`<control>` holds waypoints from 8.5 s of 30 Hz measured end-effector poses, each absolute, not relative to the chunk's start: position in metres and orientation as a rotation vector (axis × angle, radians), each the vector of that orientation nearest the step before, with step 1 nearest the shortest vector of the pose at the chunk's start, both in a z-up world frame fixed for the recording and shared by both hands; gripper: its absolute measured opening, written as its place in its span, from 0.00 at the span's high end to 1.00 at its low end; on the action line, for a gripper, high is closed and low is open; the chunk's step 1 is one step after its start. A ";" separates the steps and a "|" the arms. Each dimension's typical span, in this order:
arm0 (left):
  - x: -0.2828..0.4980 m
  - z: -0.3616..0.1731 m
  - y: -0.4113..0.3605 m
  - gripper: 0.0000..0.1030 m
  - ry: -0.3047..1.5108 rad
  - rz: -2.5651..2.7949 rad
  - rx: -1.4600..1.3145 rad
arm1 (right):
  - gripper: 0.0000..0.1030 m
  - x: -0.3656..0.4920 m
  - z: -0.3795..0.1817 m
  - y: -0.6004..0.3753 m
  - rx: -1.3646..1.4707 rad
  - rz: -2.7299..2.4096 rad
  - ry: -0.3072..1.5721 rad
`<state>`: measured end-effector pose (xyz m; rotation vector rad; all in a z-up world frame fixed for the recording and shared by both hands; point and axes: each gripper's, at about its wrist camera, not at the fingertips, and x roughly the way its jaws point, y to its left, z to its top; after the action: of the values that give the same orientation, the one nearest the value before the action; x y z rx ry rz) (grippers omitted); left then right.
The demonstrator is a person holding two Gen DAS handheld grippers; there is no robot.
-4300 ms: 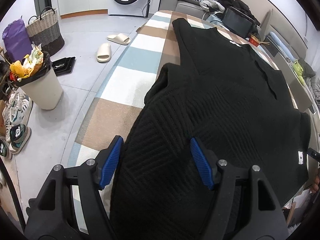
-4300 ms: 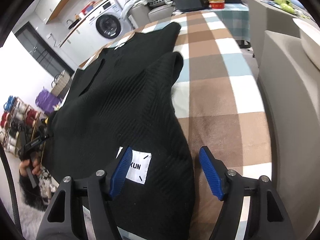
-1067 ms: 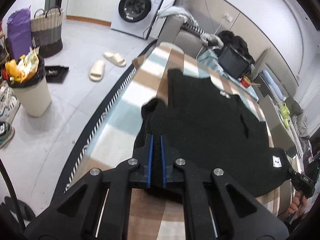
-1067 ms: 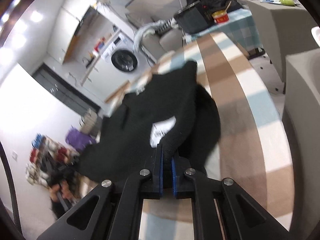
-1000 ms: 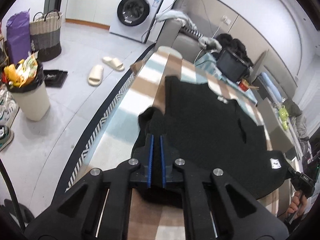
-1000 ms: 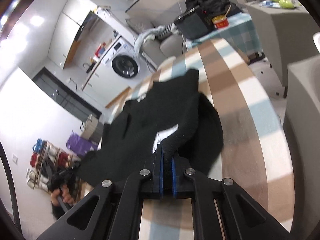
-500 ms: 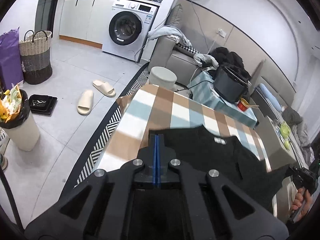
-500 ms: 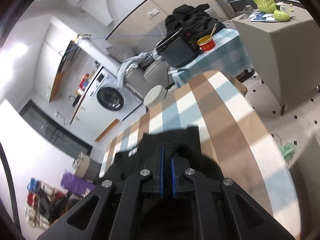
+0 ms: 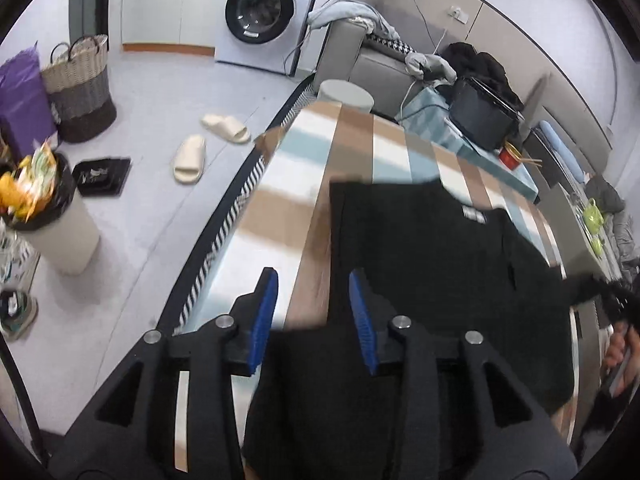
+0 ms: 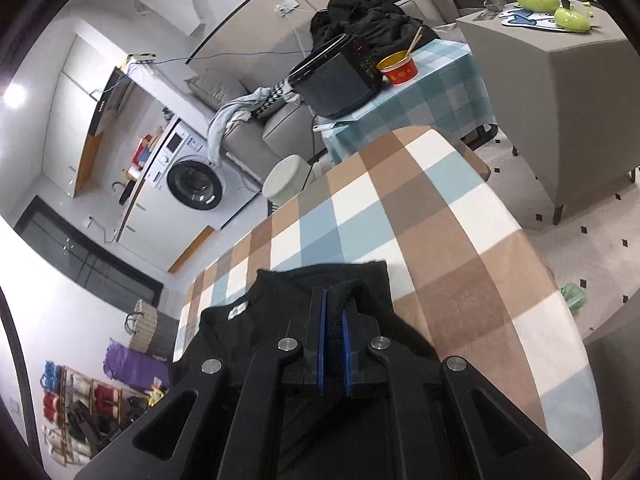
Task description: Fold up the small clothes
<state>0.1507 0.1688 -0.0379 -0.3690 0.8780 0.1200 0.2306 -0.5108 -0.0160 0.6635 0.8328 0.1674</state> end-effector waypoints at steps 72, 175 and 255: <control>0.252 -0.068 0.210 0.47 0.835 0.181 -0.557 | 0.57 0.241 -0.052 -0.541 0.538 0.035 0.952; 0.071 -0.110 0.130 0.43 1.020 0.015 -0.370 | 0.55 0.092 -0.076 -0.475 0.388 0.325 1.045; 0.066 -0.099 -0.033 0.09 0.953 -0.155 0.011 | 0.10 0.087 -0.080 -0.345 -0.128 0.337 1.004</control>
<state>0.0659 -0.0335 -0.0994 0.0115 0.9529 -0.1545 0.0867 -0.3450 -0.0799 -0.1282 1.0038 0.3371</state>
